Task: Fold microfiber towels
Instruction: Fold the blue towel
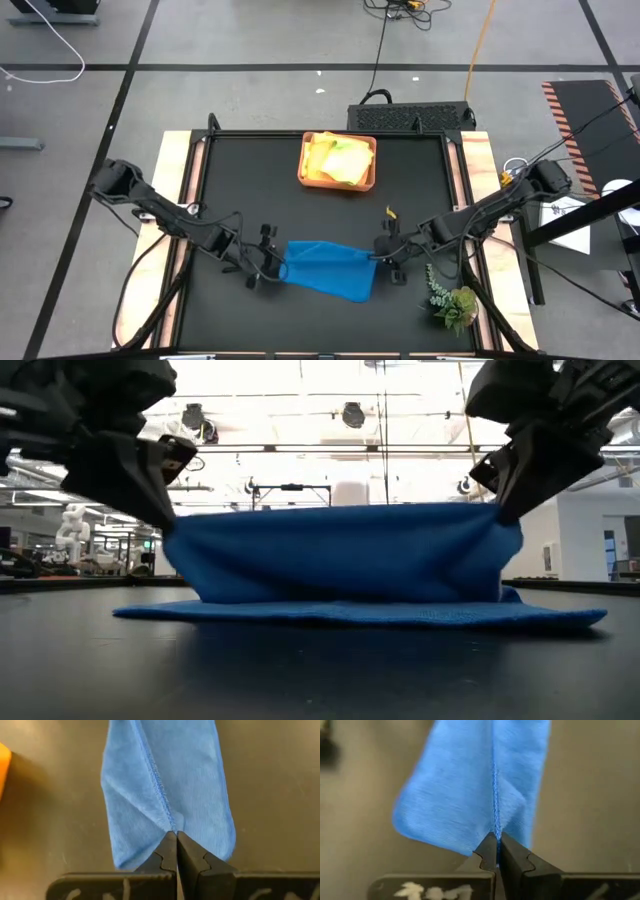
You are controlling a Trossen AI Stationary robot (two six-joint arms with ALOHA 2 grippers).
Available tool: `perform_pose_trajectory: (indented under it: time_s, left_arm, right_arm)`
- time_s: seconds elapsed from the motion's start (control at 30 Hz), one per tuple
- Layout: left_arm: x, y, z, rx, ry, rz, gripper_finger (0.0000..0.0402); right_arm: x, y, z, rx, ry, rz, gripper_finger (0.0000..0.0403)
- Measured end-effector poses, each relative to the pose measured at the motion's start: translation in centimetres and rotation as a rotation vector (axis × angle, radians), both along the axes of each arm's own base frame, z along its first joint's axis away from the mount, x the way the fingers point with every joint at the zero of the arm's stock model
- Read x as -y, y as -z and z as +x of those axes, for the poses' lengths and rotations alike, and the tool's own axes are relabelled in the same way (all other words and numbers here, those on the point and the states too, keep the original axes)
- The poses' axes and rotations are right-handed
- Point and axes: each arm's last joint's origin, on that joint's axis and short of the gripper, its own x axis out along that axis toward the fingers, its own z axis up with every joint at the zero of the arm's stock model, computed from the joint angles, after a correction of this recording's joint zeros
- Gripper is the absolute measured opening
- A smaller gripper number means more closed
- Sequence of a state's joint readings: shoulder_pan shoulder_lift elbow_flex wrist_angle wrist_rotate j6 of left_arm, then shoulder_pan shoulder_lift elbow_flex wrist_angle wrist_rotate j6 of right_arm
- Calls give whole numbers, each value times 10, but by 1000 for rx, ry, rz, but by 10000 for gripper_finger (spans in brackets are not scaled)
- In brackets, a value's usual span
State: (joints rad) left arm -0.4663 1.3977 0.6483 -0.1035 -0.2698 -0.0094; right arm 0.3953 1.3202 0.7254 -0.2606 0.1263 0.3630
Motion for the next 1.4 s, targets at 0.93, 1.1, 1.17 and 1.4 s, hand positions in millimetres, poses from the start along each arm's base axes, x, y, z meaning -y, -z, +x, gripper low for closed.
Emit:
perform_pose_trajectory:
  time_s: [0.93, 1.1, 1.17, 1.4]
  left_arm:
    - [-26, -49, 4, -12, 34, 420, 4]
    - [-33, -50, 6, -15, 17, 497, 3]
    - [-38, -50, 8, -19, -4, 497, 4]
    - [-51, -50, 12, -32, -40, 464, 4]
  right_arm:
    - [-5, -11, -2, 84, -46, 1, 0]
    - [12, -24, -10, 102, 15, -68, 0]
    - [20, -26, -13, 92, 60, -103, 0]
    - [41, -20, -14, -1, 173, -114, 0]
